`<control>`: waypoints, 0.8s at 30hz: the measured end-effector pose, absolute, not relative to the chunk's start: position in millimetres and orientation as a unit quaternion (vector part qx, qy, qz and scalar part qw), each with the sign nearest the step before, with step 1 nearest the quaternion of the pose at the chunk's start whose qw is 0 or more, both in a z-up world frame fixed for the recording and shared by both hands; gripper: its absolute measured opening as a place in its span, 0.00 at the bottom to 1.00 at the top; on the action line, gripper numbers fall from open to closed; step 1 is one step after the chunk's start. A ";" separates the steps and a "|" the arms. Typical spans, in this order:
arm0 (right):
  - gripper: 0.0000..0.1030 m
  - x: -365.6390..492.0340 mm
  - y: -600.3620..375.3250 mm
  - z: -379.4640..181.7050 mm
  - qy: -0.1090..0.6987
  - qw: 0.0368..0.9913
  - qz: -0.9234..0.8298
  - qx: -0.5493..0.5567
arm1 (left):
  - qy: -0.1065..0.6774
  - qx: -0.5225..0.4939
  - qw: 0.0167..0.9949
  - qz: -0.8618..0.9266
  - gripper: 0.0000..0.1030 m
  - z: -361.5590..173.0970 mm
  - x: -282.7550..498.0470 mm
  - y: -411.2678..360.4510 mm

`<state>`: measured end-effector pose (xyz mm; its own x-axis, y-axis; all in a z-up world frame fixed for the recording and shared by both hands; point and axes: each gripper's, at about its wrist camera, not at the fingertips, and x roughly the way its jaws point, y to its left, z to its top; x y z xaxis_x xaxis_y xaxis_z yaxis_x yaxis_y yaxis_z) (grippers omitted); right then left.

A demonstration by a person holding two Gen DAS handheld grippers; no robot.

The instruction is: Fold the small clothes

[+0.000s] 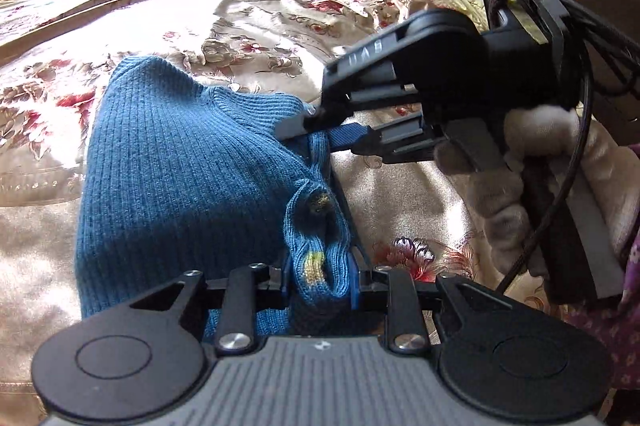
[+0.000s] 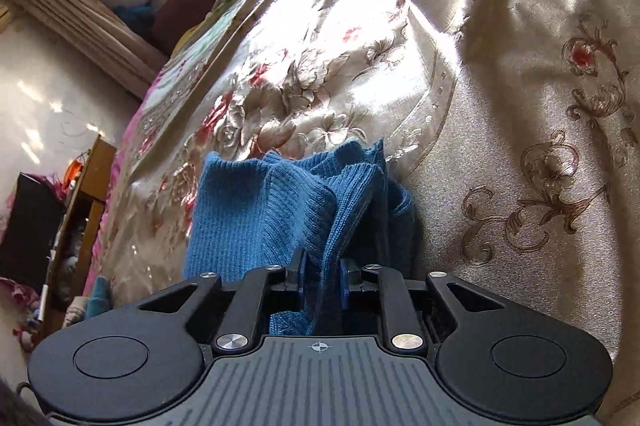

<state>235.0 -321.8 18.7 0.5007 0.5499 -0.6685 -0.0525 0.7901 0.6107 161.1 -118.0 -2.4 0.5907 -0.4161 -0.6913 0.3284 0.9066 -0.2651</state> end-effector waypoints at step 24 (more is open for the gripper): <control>0.18 240.2 -323.2 13.6 0.450 0.849 0.159 0.225 | 0.399 -0.026 0.885 -0.239 0.30 -3.5 158.6 -132.6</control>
